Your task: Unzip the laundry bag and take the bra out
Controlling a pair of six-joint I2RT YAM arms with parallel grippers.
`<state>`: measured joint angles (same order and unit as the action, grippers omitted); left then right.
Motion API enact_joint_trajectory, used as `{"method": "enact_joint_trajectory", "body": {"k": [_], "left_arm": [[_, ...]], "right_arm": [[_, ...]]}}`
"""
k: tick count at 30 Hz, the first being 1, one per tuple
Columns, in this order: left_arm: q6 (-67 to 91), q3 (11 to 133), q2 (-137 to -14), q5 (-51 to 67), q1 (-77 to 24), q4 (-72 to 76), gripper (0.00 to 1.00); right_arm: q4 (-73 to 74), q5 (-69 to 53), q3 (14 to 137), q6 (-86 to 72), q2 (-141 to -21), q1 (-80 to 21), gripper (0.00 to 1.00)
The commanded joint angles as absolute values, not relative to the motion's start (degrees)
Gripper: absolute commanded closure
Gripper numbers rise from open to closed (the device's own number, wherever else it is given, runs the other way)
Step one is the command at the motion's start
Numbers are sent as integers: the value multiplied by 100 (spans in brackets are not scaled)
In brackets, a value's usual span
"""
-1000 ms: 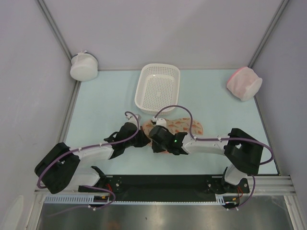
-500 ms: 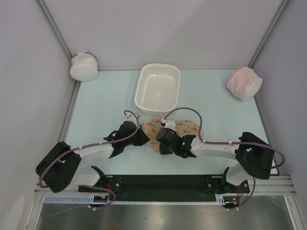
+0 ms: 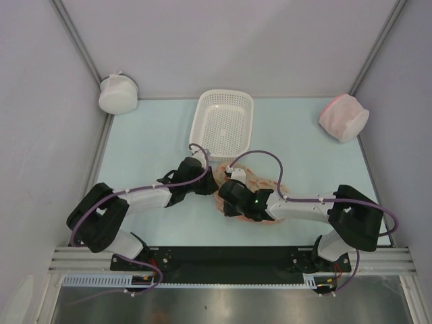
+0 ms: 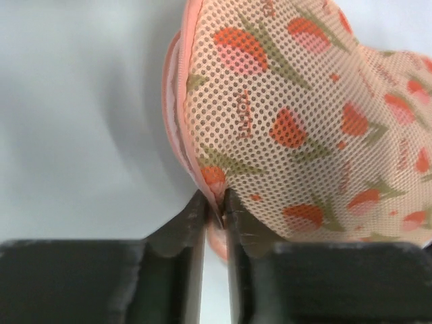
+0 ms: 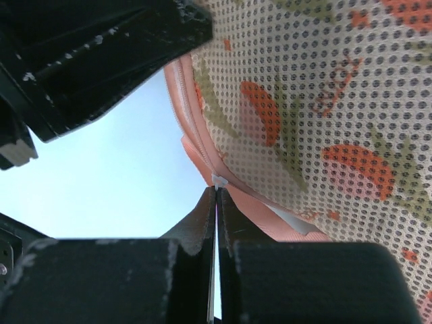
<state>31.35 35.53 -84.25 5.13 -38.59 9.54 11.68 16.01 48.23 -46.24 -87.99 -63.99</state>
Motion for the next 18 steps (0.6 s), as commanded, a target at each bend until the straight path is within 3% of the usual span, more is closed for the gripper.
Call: {"method": "enact_joint_trajectory", "body": {"k": [1, 2, 5, 18], "left_arm": [[3032, 3692, -8359, 386, -3744, 1037, 61], [3102, 3587, -8306, 395, -3744, 1037, 49], [3356, 3297, -7981, 492, -3753, 1046, 37], [4104, 2452, -7435, 747, -3832, 1406, 37]], "right_arm": [[1151, 1450, 5089, -4527, -8912, -6460, 100], [1134, 1441, 5132, -4492, -8930, -6460, 100], [1081, 1424, 5255, -4421, -9052, -6442, 100], [862, 1231, 5722, -4140, -9527, -6407, 100]]}}
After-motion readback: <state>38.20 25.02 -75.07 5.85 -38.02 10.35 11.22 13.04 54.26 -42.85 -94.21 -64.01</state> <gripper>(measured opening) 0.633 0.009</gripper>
